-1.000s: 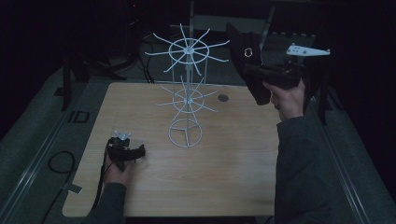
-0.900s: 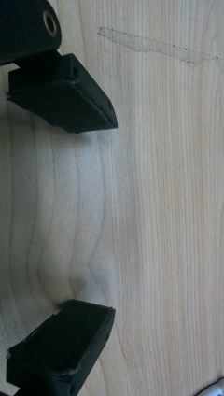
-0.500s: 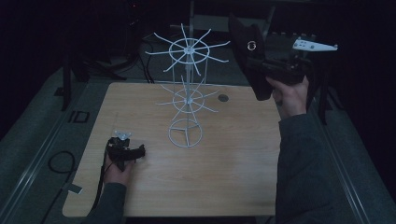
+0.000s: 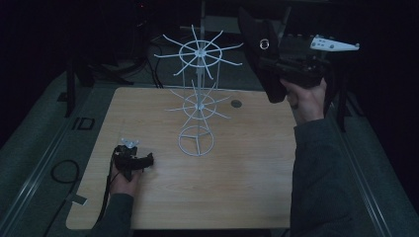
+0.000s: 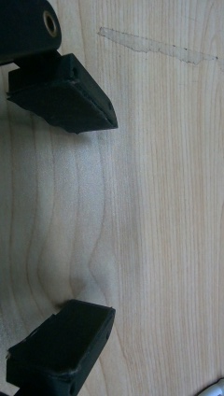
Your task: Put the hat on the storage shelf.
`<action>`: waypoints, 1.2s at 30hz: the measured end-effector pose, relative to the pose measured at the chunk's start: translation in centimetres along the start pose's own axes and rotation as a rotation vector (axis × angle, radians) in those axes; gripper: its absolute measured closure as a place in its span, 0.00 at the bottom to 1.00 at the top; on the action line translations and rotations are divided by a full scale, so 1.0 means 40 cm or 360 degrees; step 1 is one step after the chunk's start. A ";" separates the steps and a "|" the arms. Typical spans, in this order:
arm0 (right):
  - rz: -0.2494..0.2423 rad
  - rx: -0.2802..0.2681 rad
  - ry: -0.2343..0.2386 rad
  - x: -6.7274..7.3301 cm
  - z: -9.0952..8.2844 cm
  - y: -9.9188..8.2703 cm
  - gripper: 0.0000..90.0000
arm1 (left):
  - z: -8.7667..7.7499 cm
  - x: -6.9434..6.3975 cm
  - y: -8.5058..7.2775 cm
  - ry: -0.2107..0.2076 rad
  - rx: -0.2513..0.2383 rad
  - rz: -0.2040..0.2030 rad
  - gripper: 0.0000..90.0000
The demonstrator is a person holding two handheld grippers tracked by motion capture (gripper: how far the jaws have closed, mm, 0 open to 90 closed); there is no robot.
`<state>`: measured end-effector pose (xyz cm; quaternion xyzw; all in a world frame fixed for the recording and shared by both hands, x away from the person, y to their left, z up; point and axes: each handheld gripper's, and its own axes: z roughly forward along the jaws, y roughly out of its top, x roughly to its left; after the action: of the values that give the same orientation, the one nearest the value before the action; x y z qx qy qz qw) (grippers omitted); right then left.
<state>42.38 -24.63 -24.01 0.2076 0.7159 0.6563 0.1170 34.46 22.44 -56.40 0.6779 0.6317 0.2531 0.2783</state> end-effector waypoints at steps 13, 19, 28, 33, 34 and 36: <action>-0.0083 0.0012 0.0068 0.032 0.024 0.019 0.84 | 0.000 0.000 0.000 0.0001 -0.0002 0.0000 0.11; -0.0098 0.0032 0.0092 0.038 0.044 0.010 0.84 | 0.000 0.000 0.000 0.0002 -0.0004 -0.0002 0.11; -0.0091 0.0035 0.0129 0.041 0.072 -0.004 0.84 | 0.000 0.000 0.000 0.0000 0.0001 0.0000 0.11; -0.0096 0.0027 0.0143 0.043 0.083 -0.015 0.84 | 0.000 0.000 0.000 0.0001 0.0001 0.0001 0.11; -0.0096 0.0027 0.0143 0.043 0.083 -0.015 0.84 | 0.000 0.000 0.000 0.0001 0.0001 0.0001 0.11; -0.0090 0.0031 0.0145 0.043 0.088 -0.021 0.84 | 0.000 0.000 0.000 0.0000 0.0001 0.0000 0.11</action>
<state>42.29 -20.79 -25.06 0.1584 0.7324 0.6545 0.1007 34.46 22.44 -56.40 0.6779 0.6317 0.2529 0.2782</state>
